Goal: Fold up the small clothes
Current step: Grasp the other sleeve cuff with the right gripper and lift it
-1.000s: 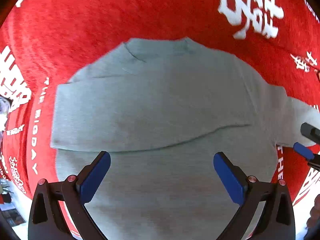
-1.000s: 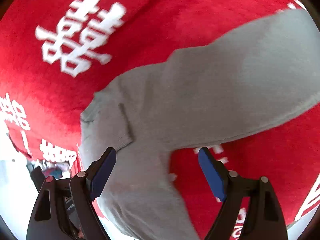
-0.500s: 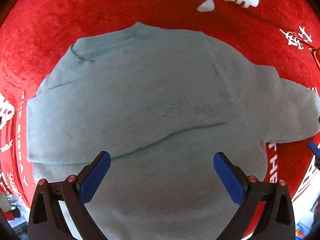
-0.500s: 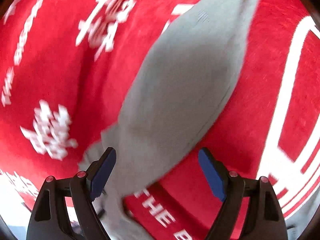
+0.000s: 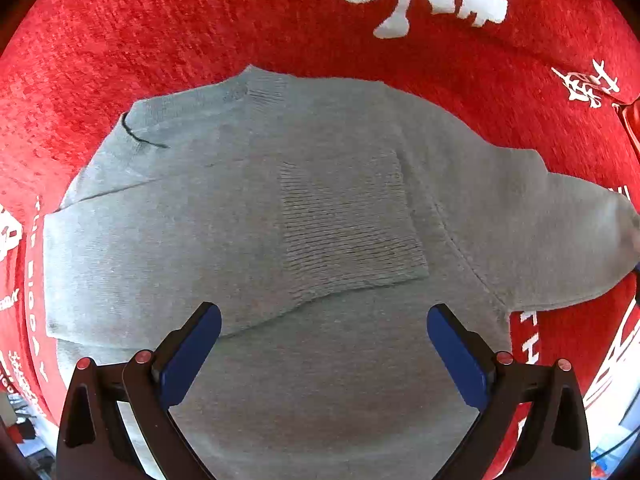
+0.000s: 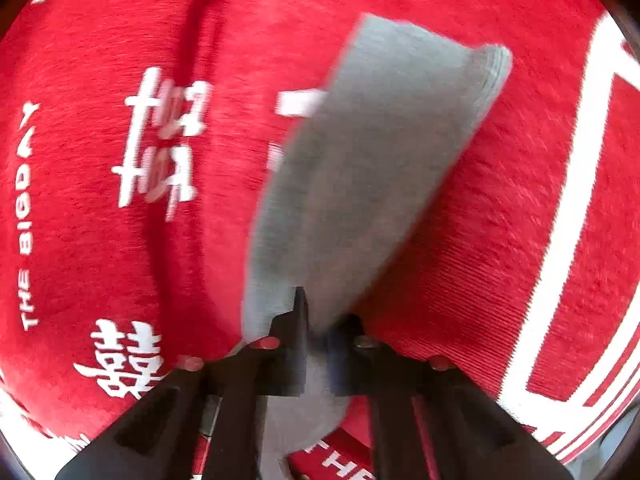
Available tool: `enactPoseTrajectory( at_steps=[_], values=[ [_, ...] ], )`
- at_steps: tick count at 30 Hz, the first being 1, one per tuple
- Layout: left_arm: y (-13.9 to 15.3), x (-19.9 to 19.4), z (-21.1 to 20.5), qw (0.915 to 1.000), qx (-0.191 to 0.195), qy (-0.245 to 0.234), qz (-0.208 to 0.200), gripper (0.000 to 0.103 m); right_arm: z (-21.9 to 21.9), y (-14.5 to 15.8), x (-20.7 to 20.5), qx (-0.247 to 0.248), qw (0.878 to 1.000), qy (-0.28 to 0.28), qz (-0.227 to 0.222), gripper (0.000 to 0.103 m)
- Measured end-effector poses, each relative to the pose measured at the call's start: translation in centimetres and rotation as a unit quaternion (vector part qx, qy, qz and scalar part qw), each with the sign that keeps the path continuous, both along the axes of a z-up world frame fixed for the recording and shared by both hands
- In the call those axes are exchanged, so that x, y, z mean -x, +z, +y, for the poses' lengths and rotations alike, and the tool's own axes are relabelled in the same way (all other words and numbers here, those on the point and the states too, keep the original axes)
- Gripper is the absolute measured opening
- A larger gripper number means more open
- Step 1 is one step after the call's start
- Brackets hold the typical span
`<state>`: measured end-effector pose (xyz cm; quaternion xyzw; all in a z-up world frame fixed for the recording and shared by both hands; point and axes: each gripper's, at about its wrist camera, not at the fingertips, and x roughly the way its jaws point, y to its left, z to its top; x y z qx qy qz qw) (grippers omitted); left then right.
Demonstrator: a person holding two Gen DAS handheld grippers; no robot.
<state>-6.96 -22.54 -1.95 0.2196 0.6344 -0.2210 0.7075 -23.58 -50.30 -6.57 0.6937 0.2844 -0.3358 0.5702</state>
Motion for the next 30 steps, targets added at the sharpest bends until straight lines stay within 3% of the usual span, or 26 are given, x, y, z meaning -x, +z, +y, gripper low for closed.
enactPoseTrajectory(
  at_steps=[3,9,15,18,23,26,30],
  values=[
    [0.3,-0.2,0.3,1.0000,-0.001,0.005,0.000,0.103,0.3,0.3,0.0,0.009,1.000,-0.002,-0.022,0.008],
    [1.3,-0.8,2.9,0.9999,0.002,0.010,-0.011,0.103,1.3,2.9,-3.8,0.047,0.994,0.065,-0.080,0.008],
    [1.8,-1.0,5.6,0.9997,0.008,0.024,-0.007,0.103,5.4,7.3,-10.8,0.099,0.974,0.171,-0.112,0.008],
    [2.7,-1.9,8.3,0.9995,0.015,0.021,-0.018,0.103,8.9,9.6,-15.1,0.127,0.954,0.236,-0.131,0.008],
    [3.9,-3.1,12.2,0.9986,0.024,0.039,-0.026,0.103,18.1,11.4,-23.8,0.171,0.905,0.368,-0.132,0.008],
    [4.1,-4.9,15.5,0.9975,0.021,0.057,-0.036,0.103,24.7,9.5,-28.2,0.161,0.874,0.442,-0.123,0.008],
    [3.3,-6.6,19.0,0.9952,0.013,0.087,-0.041,0.103,31.4,4.8,-31.9,0.126,0.852,0.504,-0.066,0.012]
  ],
)
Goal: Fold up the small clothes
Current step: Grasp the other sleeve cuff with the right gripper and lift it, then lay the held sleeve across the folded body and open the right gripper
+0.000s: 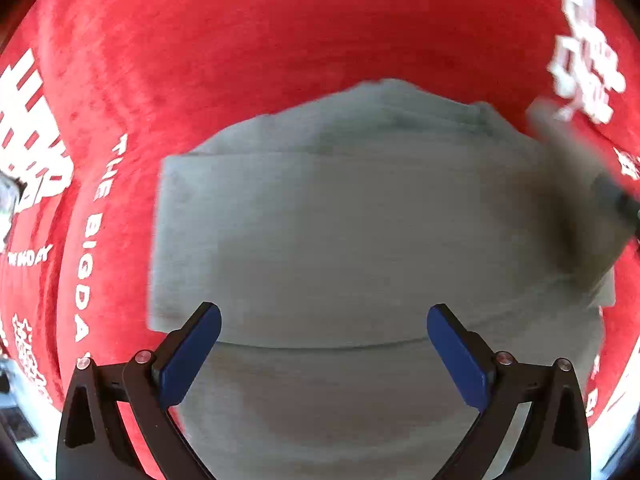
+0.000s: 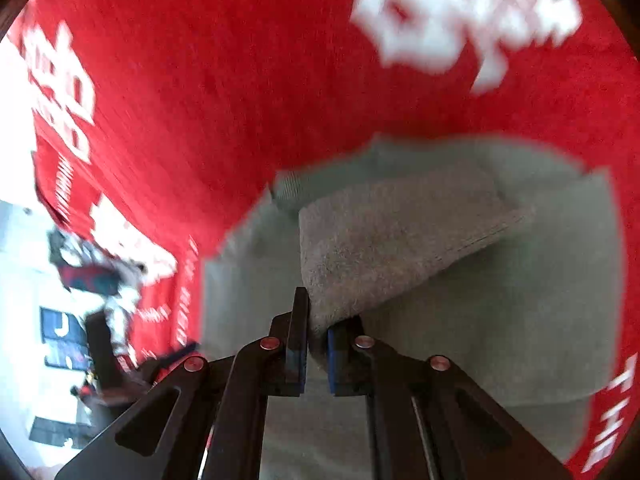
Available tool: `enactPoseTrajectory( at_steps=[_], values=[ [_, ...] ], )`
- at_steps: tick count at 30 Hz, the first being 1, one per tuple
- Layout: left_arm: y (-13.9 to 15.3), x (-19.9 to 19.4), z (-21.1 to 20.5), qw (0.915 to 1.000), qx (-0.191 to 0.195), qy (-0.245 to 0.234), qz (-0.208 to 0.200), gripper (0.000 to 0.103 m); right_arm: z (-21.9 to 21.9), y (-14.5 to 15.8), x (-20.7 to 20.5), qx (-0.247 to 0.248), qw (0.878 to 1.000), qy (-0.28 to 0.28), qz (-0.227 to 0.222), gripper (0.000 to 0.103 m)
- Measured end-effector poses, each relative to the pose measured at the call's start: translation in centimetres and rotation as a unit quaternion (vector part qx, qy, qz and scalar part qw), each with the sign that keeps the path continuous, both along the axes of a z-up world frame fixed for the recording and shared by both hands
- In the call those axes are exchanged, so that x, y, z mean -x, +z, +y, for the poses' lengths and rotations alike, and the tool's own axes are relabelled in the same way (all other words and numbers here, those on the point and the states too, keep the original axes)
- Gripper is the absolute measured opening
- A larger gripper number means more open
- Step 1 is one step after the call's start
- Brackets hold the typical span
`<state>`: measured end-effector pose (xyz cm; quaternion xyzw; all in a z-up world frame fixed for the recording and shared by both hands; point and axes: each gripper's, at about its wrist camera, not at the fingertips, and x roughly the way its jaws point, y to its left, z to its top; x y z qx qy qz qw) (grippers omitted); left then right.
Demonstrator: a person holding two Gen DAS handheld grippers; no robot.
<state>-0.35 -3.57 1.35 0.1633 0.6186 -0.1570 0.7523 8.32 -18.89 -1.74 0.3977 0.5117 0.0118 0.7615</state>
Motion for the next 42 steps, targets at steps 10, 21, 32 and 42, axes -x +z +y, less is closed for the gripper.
enactPoseTrajectory(
  at_steps=[10,21,32,42],
  values=[
    [-2.1,-2.5,3.4,0.9982,0.034,0.045,0.017,0.103,-1.5,-2.5,2.1,-0.024,0.992,-0.107,0.064,0.059],
    [-1.0,-5.0,7.4,0.9825,0.160,0.079,0.051,0.103,4.6,0.9,-3.6,0.074,0.997,0.031,-0.001,0.008],
    [-2.8,-5.8,8.0,0.9695,0.210,0.074,0.104,0.103,11.8,-2.5,-2.4,0.086,0.981,0.159,0.066,0.053],
    [-3.6,-4.5,4.0,0.9649,0.215,0.065,0.136,0.103,-1.1,-2.5,9.4,0.002,0.988,-0.089,0.130,0.064]
  ],
)
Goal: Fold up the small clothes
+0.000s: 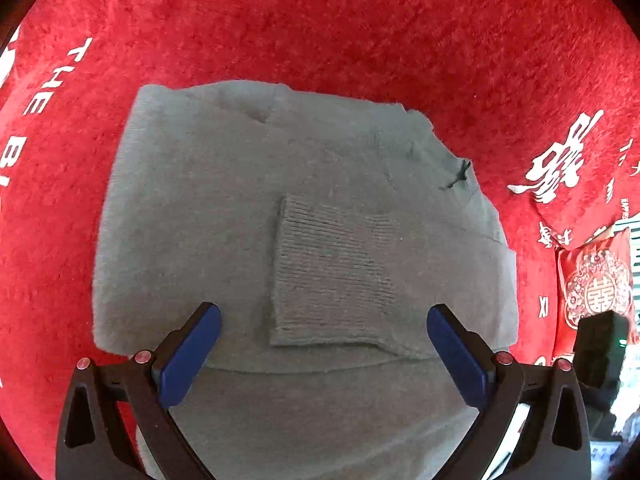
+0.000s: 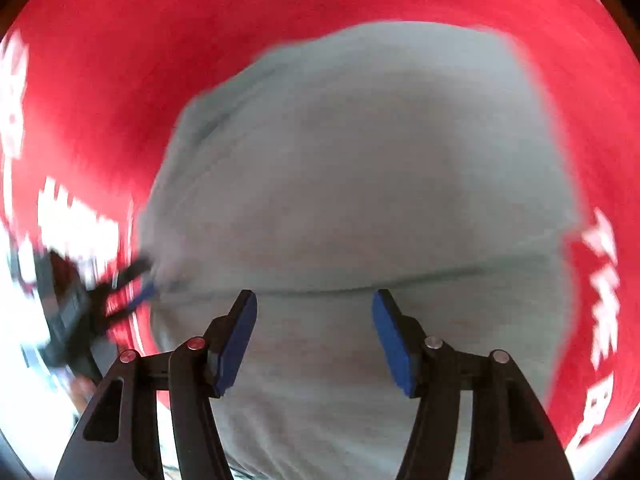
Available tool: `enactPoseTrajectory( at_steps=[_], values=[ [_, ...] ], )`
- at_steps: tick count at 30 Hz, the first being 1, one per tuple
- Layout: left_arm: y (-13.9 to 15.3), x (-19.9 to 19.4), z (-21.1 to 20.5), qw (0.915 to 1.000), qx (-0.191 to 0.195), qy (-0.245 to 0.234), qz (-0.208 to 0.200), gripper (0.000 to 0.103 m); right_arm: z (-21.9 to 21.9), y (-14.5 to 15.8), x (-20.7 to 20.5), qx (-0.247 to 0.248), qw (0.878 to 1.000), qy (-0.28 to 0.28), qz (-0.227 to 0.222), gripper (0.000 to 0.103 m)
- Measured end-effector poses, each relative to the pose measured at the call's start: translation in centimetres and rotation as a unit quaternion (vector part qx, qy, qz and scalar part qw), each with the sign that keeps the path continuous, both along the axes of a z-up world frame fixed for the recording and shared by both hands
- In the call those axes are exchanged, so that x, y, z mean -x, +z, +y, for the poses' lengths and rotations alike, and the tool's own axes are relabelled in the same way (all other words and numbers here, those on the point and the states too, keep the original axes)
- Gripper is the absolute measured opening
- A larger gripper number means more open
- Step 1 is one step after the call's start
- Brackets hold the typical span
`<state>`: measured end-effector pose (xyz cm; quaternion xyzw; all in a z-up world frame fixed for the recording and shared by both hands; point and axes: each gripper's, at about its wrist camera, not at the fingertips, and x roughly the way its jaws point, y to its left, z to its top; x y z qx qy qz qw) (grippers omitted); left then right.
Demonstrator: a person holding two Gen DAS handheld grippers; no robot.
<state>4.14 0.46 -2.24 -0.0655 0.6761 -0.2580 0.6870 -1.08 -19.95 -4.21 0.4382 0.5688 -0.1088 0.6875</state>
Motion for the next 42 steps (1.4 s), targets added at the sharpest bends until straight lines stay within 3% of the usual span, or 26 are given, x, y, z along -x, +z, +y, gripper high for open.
enactPoseTrajectory(
  at_steps=[3,5,6,7,8,10,15,18,20,22,25,27,28,30,35,37,38,39,42],
  values=[
    [-0.2,0.0,-0.7,0.9999,-0.012,-0.003,-0.002,0.103,-4.4,-1.0,3.4,-0.026,0.993,-0.111,-0.008,0.064],
    [-0.3,-0.1,-1.0,0.9997,-0.024,-0.005,-0.003,0.093,-5.9,-1.8,4.0,-0.042,0.988,-0.147,-0.016,0.062],
    [-0.3,-0.1,-1.1,0.9994,-0.035,-0.006,-0.004,0.087,-6.5,-2.1,3.9,-0.048,0.986,-0.156,-0.018,0.039],
    [-0.2,-0.3,-1.3,0.9988,-0.047,-0.008,-0.010,0.069,-6.4,-2.2,3.4,-0.047,0.986,-0.158,-0.021,0.018],
    [-0.1,-0.4,-1.4,0.9985,-0.053,-0.011,-0.013,0.040,-6.4,-2.1,2.9,-0.038,0.988,-0.150,-0.017,0.007],
    [0.0,-0.7,-1.4,0.9983,-0.055,-0.016,-0.007,0.009,-6.8,-1.2,2.5,-0.023,0.991,-0.130,-0.026,0.006],
    [2.2,0.6,-0.3,0.9990,-0.028,-0.021,-0.029,0.009,-6.5,0.3,2.6,0.007,0.997,-0.073,-0.028,0.006],
    [1.4,1.7,-0.1,0.9977,-0.050,-0.036,-0.028,0.009,-6.8,-1.5,3.4,0.011,0.998,-0.056,0.003,0.006],
    [0.4,2.1,0.2,0.9960,-0.075,-0.039,-0.030,0.009,-7.0,-1.7,4.2,0.009,0.998,-0.057,0.000,0.007],
    [0.7,1.8,0.8,0.9960,-0.073,-0.034,-0.039,0.009,-7.5,-1.5,4.7,0.002,0.999,-0.053,0.011,0.015],
    [1.6,1.4,1.5,0.9917,-0.106,-0.037,-0.063,0.009,-7.3,-0.3,5.2,-0.009,0.999,-0.036,0.014,0.039],
    [2.4,0.9,2.2,0.9910,-0.109,-0.037,-0.068,0.009,-7.6,1.6,5.2,0.028,0.999,-0.024,-0.012,0.060],
    [2.9,0.8,2.4,0.9900,-0.113,-0.037,-0.076,0.009,-8.1,2.5,5.2,0.055,0.998,-0.022,-0.025,0.061],
    [3.7,0.7,2.3,0.9879,-0.119,-0.043,-0.090,0.009,-9.4,2.9,4.3,0.093,0.994,-0.037,-0.032,0.061],
    [3.5,1.4,-0.7,0.9823,-0.138,-0.072,-0.104,0.009,-13.2,-0.9,1.6,0.057,0.995,-0.087,-0.012,0.057],
    [3.7,1.7,-1.4,0.9829,-0.133,-0.073,-0.105,0.009,-13.6,-2.0,0.4,0.046,0.995,-0.084,-0.009,0.043],
    [3.7,1.8,-1.8,0.9832,-0.130,-0.073,-0.105,0.009,-13.6,-2.3,-0.1,0.041,0.996,-0.079,-0.007,0.015],
    [3.6,1.8,-2.3,0.9835,-0.128,-0.072,-0.106,0.009,-13.6,-2.4,-0.5,0.038,0.997,-0.074,-0.002,0.008],
    [3.3,2.0,-3.0,0.9829,-0.131,-0.074,-0.107,0.009,-13.5,-0.8,-0.9,0.068,0.996,-0.061,-0.022,0.008]
  ],
)
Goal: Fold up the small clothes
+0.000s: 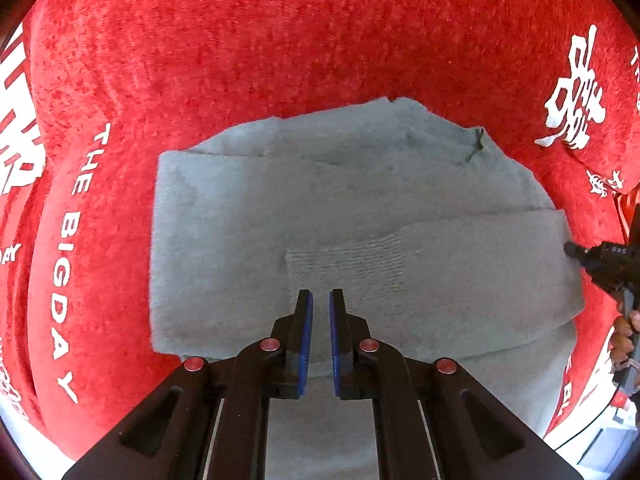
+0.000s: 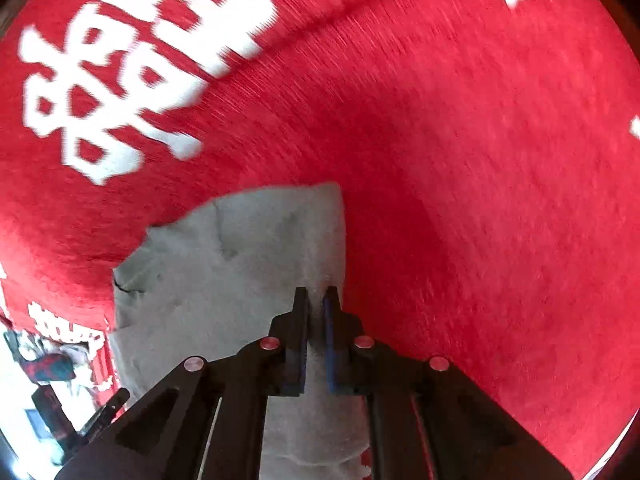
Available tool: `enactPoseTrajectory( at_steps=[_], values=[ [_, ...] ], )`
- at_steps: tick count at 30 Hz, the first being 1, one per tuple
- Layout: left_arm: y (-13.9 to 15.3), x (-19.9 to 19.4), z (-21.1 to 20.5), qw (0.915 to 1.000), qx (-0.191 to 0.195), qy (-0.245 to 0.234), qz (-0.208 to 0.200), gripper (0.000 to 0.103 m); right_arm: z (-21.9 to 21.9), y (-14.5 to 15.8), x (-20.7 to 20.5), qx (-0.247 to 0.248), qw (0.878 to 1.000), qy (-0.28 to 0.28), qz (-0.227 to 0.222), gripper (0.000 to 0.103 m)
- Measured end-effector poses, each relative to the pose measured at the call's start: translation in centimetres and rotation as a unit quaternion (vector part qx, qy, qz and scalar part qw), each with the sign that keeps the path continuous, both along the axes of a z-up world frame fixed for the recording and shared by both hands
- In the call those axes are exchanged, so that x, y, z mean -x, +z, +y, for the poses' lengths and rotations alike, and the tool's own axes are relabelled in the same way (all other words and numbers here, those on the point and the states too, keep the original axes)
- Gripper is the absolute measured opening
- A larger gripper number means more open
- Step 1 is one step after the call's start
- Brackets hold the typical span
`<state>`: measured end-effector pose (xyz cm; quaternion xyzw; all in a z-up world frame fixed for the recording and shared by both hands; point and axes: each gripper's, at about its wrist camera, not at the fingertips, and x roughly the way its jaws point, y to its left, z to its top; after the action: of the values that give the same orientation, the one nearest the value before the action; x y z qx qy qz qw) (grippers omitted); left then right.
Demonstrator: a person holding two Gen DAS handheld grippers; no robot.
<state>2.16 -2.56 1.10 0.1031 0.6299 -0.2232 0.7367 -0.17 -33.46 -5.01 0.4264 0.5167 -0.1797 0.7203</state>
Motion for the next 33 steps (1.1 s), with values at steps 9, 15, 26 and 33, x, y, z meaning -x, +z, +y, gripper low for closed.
enactPoseTrajectory(
  at_steps=[9,15,26,33],
  values=[
    [-2.9,-0.5,-1.8,0.9993,-0.033,0.000,-0.014,0.009,-0.8,-2.0,2.2,0.014,0.999,-0.014,0.039,0.014],
    [-2.7,-0.8,-1.8,0.9989,-0.043,-0.005,-0.017,0.009,0.0,0.7,3.8,0.048,0.997,0.005,0.064,0.023],
    [-1.1,1.5,1.9,0.9984,-0.056,-0.005,-0.010,0.009,6.1,2.6,4.8,0.057,0.994,0.078,0.058,0.023],
    [-1.3,3.2,2.2,0.9984,-0.057,-0.006,0.000,0.009,6.9,2.2,6.6,0.046,0.994,0.058,0.076,0.023]
  ],
)
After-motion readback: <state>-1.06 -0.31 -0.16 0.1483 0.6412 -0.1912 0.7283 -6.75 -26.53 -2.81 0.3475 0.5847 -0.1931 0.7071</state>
